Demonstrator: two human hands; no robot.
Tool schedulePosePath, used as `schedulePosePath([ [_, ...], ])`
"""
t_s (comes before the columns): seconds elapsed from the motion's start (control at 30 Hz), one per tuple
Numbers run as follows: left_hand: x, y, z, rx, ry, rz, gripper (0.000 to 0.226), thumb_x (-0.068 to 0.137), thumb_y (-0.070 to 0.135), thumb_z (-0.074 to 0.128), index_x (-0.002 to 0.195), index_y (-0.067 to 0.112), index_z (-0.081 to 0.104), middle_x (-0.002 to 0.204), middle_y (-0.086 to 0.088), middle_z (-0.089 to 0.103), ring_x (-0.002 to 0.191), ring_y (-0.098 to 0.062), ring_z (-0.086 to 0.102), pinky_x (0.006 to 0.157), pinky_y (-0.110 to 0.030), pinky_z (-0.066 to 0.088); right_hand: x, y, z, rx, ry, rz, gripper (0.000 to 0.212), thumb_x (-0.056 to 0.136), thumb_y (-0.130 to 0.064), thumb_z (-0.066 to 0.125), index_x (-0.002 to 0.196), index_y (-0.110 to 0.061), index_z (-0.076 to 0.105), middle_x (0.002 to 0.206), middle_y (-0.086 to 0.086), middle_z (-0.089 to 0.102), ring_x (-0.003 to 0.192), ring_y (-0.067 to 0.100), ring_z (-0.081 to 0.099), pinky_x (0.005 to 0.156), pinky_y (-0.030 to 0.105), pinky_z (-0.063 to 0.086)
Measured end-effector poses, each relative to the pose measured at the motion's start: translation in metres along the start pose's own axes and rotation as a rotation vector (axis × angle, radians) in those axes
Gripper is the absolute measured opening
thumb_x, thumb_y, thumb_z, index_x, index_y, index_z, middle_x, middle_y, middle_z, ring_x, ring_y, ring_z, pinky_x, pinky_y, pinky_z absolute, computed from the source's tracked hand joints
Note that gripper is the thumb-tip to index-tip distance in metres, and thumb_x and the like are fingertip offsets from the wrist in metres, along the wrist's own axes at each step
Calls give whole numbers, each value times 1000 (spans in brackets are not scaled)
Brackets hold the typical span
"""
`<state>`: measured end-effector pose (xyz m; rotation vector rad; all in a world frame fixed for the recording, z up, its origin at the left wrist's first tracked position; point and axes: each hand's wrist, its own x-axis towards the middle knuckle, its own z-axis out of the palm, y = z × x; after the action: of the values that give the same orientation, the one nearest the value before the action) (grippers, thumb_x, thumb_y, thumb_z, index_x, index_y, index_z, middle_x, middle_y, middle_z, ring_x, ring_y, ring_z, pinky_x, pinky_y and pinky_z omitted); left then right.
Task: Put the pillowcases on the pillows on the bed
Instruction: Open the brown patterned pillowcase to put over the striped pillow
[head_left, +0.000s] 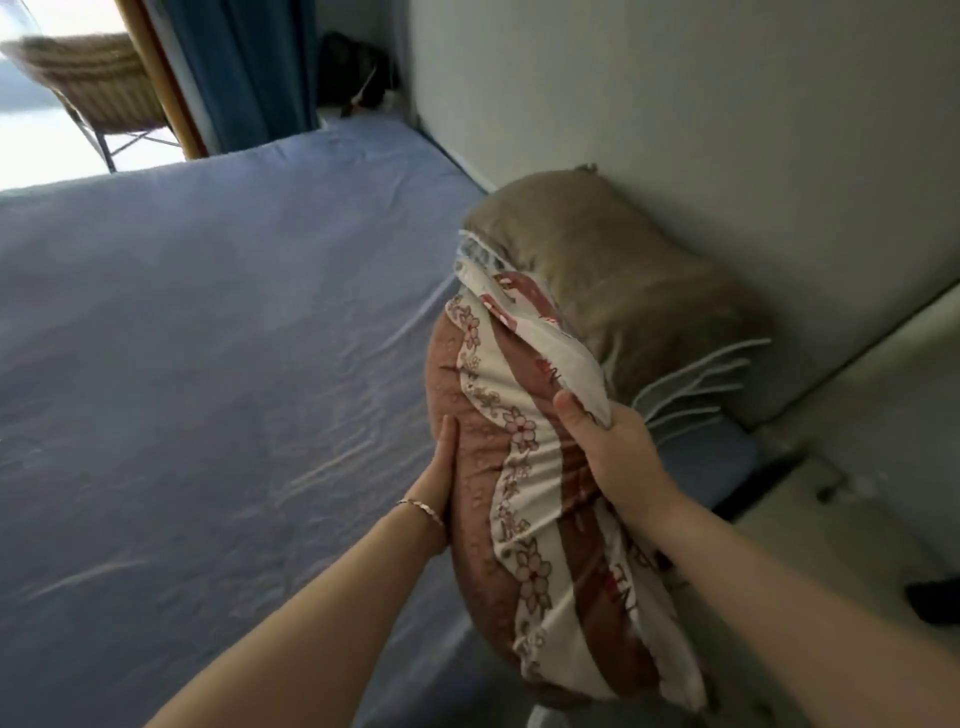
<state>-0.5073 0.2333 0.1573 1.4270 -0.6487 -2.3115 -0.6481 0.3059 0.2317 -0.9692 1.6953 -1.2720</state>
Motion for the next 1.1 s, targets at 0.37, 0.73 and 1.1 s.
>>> schedulePosePath([
  [0.37,47,79,165,192,143,247,52,73,42,74,113,11,61,101,-11,68,90,-28,66,86,-43,54,128,-6,-175,-350,117,134,25,95,-35,49,90,-14,61,84,-1,61,87,18,59,70,25,40],
  [0.73,83,226,304,373,135,857,42,78,35,71,107,18,45,102,7,57,101,-15,56,92,-33,47,295,-97,-263,-257,278,-121,39,95,-39,48,62,-18,45,57,-2,48,45,10,46,34,14,32],
  [1.1,258,206,352,375,445,-12,120,61,65,71,145,7,9,148,-15,24,134,-34,30,110,-44,30,453,16,-302,-354,-192,555,126,52,-79,61,148,-11,17,151,8,29,136,26,33,114,36,25],
])
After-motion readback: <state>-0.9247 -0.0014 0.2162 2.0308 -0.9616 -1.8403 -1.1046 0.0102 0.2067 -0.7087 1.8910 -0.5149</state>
